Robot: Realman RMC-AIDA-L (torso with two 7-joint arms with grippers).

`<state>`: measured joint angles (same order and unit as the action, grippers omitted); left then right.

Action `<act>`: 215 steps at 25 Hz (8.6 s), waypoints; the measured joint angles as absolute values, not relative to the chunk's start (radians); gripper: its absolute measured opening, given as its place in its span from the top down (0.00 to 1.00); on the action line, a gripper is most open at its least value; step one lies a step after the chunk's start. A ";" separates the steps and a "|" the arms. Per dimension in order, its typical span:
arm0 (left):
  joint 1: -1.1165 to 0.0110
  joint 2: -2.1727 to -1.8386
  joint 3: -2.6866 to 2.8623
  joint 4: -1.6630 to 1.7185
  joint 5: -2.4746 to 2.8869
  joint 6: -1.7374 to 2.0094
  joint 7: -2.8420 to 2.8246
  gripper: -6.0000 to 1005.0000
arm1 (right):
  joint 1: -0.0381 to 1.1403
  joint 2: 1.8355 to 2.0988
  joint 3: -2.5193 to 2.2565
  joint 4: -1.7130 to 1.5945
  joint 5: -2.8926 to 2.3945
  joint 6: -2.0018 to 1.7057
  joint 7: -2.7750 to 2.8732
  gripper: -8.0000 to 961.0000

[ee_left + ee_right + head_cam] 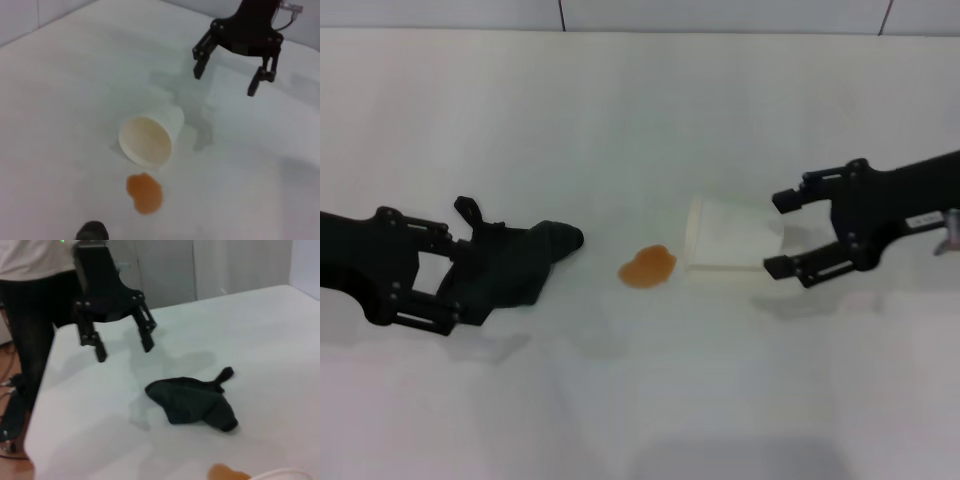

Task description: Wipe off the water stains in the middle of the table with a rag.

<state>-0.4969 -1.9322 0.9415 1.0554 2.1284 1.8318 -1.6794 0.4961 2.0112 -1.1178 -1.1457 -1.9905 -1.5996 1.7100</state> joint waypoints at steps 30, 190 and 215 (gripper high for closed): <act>-0.505 -1.956 0.954 1.052 2.159 1.822 -1.672 0.27 | 0.659 2.013 -1.430 -1.129 -2.247 -1.302 1.944 0.12; -0.492 -1.994 0.948 1.085 2.099 1.825 -1.612 0.33 | 0.368 1.988 -1.418 -0.417 -1.112 -1.039 0.760 0.14; -0.423 -1.988 0.894 1.118 2.060 1.823 -1.606 0.33 | 0.179 2.000 -1.150 -1.098 -1.866 -1.243 1.412 0.14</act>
<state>-0.4234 -1.9879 0.8939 1.1183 2.0603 1.8227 -1.6062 0.1791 1.9997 -1.1497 -1.0977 -1.8663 -1.2428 1.4115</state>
